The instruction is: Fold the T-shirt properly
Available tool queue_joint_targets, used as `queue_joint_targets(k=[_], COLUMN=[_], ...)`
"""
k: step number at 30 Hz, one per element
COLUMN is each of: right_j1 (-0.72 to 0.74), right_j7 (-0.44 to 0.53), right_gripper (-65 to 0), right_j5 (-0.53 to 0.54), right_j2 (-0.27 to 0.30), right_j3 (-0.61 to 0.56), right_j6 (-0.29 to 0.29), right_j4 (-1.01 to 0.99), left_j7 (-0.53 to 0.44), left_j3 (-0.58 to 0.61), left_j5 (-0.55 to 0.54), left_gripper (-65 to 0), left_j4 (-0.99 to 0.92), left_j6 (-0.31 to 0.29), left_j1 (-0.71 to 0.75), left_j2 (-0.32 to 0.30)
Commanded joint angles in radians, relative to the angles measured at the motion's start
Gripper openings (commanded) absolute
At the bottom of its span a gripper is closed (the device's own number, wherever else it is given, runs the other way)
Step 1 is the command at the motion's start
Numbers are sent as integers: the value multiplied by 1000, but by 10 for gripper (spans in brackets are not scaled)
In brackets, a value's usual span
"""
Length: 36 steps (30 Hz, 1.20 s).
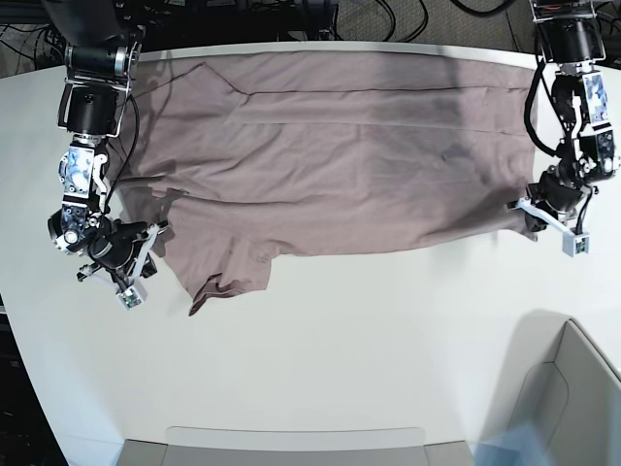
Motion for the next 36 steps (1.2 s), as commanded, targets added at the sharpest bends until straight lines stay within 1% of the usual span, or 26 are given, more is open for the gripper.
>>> queue_joint_targets(k=[1,4,6,7,10,17,19,23,24,26,28,30,32,34,36], right_j1=[19,5,-13,-25,-38,-28,-5,65,84,108,133,173,219,252,265], right_j7=[-1,-61,-74,-74,-74,-74,-73,-68,-54,5,71,133,173,206,236], right_gripper=[-650,-650,-650,-650,-650,-650,-650,-650,-624,-544,-505,-500,-505,-506,-506], right_j5=[28,54,54,54,54,54,54,54,54,54,54,53,53,53,56], right_j2=[19,26,28,28,28,23,23,26,26,26,26,26,26,28,32], right_j3=[20,29,35,35,35,29,28,31,31,28,26,26,22,-26,-81], right_j6=[0,0,0,0,0,0,0,0,0,0,0,0,0,0,0], right_j4=[40,87,123,132,127,106,92,-20,-55,-124,-192,-296,-405,-500,-548], left_j7=[3,77,110,119,126,126,126,126,126,126,126,126,126,126,126], left_j3=[-21,-46,-72,-85,-112,-113,-113,-112,-112,-112,-112,-112,-112,-112,-112], left_j5=[-8,-8,-8,-8,-8,-8,-8,-8,-8,-8,-8,-8,-8,-8,-8], left_gripper=[-650,-650,-650,-650,-650,-650,-650,-650,-650,-650,-650,-650,-650,-650,-650], left_j4=[39,85,110,119,131,130,130,130,130,130,130,130,130,130,130], left_j6=[-2,-2,-2,-2,-4,-4,-4,-4,-4,-4,-4,-4,-4,-4,-4], left_j1=[-7,-7,-4,5,16,22,22,22,22,22,21,19,19,19,19], left_j2=[-21,-21,-15,-1,13,25,25,27,27,28,28,30,30,30,30])
